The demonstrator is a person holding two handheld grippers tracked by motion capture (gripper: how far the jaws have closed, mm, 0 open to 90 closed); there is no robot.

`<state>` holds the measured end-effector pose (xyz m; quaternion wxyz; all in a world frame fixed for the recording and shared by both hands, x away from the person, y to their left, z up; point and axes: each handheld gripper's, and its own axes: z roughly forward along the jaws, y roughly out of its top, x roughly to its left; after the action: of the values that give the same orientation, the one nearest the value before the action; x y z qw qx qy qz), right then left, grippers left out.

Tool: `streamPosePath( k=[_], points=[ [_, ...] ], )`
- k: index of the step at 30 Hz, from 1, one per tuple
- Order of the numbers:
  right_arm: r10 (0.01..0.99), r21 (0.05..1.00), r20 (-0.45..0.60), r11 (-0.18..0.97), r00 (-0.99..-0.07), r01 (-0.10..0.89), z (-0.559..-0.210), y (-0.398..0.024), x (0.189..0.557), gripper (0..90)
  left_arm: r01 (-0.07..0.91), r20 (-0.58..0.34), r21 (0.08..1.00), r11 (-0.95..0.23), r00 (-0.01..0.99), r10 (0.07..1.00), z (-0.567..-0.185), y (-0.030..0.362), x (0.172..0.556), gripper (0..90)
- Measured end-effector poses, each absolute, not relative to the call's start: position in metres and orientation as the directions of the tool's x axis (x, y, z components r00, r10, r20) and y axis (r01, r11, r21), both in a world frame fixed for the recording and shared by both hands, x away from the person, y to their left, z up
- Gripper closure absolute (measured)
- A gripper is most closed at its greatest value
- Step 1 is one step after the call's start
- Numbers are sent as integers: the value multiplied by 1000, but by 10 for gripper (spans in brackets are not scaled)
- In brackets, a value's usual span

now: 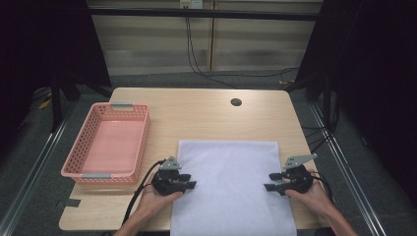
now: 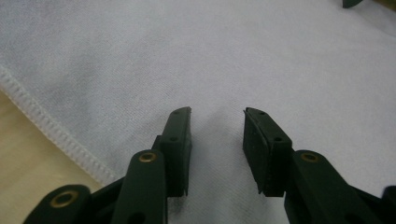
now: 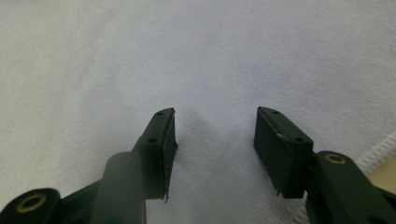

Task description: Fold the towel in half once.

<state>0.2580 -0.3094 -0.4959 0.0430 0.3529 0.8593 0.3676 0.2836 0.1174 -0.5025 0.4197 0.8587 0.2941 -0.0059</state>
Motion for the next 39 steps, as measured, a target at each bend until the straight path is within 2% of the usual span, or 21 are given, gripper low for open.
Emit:
streamPosePath(
  k=[3,7,8,11,16,19,21,23,24,31,33,35,36,37,39],
  points=[
    [628,652,182,499,-757,571,-494,-310,244,488,524,-285,704,-479,826,485,-501,119,269,630],
    [598,633,204,523,-775,570,-492,-307,230,488,499,-254,686,-530,847,467,-497,118,249,630],
    [573,620,210,549,-792,561,-490,-304,220,510,520,-298,674,-524,841,452,-496,121,244,621],
    [576,624,223,536,-787,569,-489,-306,220,552,538,-318,691,-482,826,465,-491,127,252,588],
    [690,708,186,399,-699,582,-480,-320,251,505,541,-275,738,-403,787,552,-483,134,291,535],
    [748,741,173,330,-641,585,-473,-329,283,479,576,-288,726,-375,751,595,-486,136,316,527],
    [765,734,173,320,-620,599,-476,-334,300,460,567,-258,734,-374,742,618,-489,135,326,514],
    [776,709,175,328,-606,625,-484,-338,317,437,604,-291,718,-346,712,639,-493,137,336,498],
    [788,702,167,327,-592,633,-488,-338,323,430,604,-278,715,-352,708,649,-494,137,339,492],
    [785,672,198,328,-587,664,-501,-338,339,428,618,-270,715,-327,676,686,-500,139,351,450],
    [773,675,218,321,-596,664,-502,-340,339,442,626,-258,704,-336,667,699,-503,141,353,423],
    [754,677,236,326,-614,660,-502,-340,338,524,631,-275,706,-323,664,696,-504,142,354,420],
    [754,677,236,326,-614,660,-502,-340,338,524,631,-275,706,-323,664,696,-504,142,354,419],
    [738,670,249,336,-627,661,-502,-340,336,611,618,-269,711,-337,681,681,-504,141,354,420],
    [726,672,259,338,-637,659,-503,-339,333,681,610,-271,709,-354,699,661,-504,141,353,476]
  ],
)
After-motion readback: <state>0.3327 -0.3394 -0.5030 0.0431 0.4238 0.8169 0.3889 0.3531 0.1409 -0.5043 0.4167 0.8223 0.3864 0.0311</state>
